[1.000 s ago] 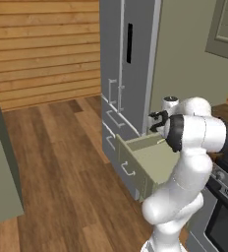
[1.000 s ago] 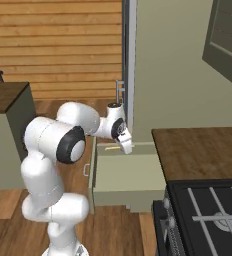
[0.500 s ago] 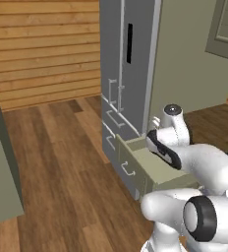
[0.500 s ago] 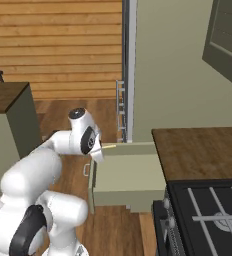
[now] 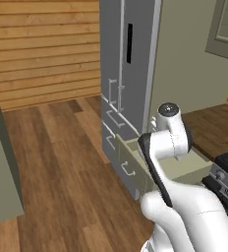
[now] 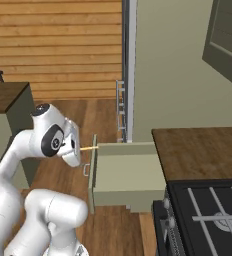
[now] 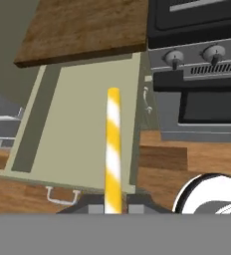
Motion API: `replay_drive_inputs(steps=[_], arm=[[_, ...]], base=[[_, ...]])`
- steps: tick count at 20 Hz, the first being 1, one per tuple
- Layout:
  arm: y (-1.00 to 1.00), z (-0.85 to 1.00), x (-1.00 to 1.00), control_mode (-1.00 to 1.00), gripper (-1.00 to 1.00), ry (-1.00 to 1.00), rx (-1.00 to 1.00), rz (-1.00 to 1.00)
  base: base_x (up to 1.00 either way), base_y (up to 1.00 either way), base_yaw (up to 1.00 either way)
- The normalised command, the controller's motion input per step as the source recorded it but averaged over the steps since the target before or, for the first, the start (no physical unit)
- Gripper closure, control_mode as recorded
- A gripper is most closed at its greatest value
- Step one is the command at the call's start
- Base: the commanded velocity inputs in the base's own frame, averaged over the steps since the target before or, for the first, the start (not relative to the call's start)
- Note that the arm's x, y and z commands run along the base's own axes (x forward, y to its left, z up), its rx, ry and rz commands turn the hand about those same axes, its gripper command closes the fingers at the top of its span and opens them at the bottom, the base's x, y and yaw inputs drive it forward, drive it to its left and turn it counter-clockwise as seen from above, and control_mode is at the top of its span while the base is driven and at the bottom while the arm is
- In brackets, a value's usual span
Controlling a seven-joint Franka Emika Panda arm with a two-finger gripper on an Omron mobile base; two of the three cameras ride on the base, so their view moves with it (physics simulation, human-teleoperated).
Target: Take a straw from the drawer in front and place it inside the glass cup on the dining counter.
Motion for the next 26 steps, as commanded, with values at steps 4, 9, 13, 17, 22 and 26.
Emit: replay_drive_inputs(steps=[4, 9, 13, 17, 22, 26], arm=[[0.58, 0.18, -0.55, -1.00, 1.00, 0.11, 0.08, 0.01], [0.00, -0.49, -0.06, -1.00, 1.00, -0.01, 0.46, 0.07], [0.00, -0.32, 0.00, -1.00, 1.00, -0.16, 0.29, 0.00], [0.00, -0.01, 0.00, -1.00, 1.00, -0.14, 0.12, -0.01], [0.03, 0.00, -0.03, 1.00, 1.00, -0.02, 0.02, -0.01], [0.00, 0.00, 0.00, 1.00, 1.00, 0.00, 0.00, 0.00]], base=[[0.00, 0.00, 0.00], [0.00, 0.00, 0.00], [0.00, 0.00, 0.00], [0.00, 0.00, 0.00], [-0.36, 0.32, -0.02], [-0.36, 0.61, 0.00]])
